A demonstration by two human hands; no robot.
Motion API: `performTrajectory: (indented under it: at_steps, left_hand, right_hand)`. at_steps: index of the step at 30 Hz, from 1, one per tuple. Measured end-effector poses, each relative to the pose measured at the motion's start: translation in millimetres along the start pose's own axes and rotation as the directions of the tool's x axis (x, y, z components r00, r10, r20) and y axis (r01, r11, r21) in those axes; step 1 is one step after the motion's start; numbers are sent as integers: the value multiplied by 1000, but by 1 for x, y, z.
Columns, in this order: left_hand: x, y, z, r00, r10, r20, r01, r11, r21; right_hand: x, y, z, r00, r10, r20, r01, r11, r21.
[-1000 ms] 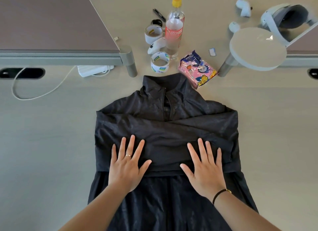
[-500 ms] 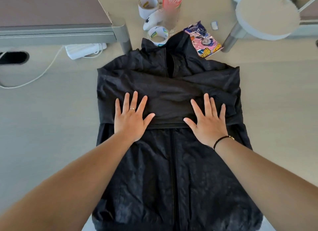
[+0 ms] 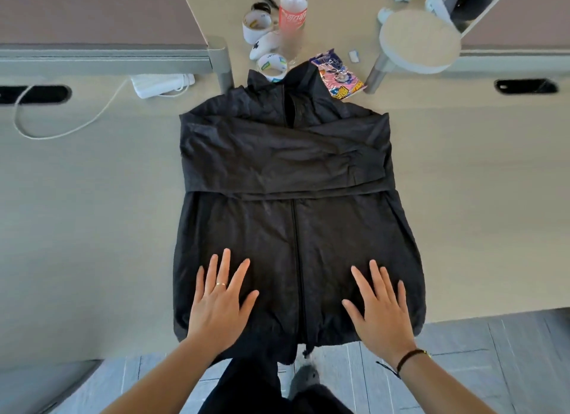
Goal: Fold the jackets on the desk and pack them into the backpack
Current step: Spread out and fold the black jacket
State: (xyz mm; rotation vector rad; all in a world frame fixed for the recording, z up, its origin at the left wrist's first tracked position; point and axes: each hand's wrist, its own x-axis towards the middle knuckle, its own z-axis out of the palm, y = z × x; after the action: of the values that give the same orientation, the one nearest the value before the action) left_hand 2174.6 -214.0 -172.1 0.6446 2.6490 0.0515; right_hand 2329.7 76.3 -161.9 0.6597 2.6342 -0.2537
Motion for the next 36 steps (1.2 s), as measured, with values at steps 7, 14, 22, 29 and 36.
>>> performTrajectory:
  at_steps: [7,14,22,29,36]
  left_hand:
    - [-75,-16,18,920,-389,-53,355,882,-311]
    - [-115,-14,24,852,-523,-34,396,684,-612]
    - [-110,-2,0,825,-565,-13,407,610,-680]
    - [-104,-11,-16,836,-548,-10,356,556,-751]
    - [-108,-13,-32,856,-516,-35,293,539,-790]
  right_hand:
    - [-23,8,4,993,114,-30,-106,975,197]
    - [-58,29,16,986,161,-45,-139,940,311]
    - [-66,66,-6,975,223,26,-190,760,621]
    - [-45,71,-12,977,204,58,-187,704,686]
    - [-43,76,-16,980,196,22,-146,646,749]
